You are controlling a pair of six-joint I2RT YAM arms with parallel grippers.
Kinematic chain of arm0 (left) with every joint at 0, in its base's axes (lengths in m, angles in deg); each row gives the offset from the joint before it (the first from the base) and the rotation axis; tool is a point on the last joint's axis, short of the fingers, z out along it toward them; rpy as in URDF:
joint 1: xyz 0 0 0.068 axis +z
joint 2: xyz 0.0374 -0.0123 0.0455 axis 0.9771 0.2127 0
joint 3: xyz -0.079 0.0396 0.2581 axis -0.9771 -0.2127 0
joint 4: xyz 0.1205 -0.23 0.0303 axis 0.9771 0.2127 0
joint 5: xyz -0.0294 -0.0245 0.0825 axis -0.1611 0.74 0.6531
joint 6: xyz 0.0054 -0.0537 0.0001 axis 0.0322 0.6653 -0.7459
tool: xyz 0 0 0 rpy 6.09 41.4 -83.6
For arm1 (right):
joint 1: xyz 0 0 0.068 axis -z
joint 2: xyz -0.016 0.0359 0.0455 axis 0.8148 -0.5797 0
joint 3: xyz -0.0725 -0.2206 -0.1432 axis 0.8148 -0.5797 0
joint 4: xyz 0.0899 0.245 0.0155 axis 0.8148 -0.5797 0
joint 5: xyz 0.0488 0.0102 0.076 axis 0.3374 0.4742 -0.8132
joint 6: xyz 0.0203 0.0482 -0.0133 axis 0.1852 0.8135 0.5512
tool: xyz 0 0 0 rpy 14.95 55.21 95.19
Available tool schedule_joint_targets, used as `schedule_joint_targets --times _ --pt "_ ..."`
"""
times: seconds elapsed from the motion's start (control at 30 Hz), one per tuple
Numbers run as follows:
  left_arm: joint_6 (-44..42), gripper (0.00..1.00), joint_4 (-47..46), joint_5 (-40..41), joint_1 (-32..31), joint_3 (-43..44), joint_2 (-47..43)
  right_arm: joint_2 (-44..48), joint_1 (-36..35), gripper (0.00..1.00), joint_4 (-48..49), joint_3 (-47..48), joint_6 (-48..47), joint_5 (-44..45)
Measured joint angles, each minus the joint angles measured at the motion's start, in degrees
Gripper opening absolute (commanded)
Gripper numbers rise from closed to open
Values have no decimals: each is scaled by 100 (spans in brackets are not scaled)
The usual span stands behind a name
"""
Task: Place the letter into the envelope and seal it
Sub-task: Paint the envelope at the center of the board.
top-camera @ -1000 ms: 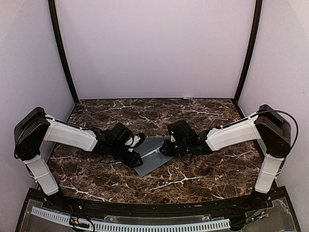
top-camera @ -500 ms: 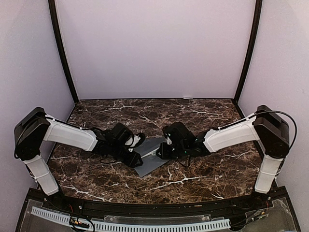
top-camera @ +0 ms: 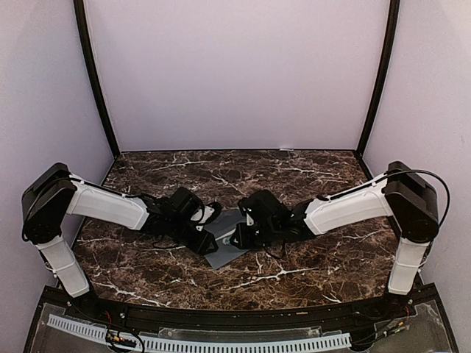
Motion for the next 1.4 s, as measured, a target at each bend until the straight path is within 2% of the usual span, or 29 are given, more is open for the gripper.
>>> schedule_joint_targets --times 0.37,0.8,1.4 --pt "0 42 2 2 0 11 9 52 184 0 -374 96 44 415" --pt "-2 42 11 2 0 28 17 127 424 0 -433 28 -9 490" --pt "-4 42 15 2 0 31 17 -52 -66 0 -592 323 -151 103"
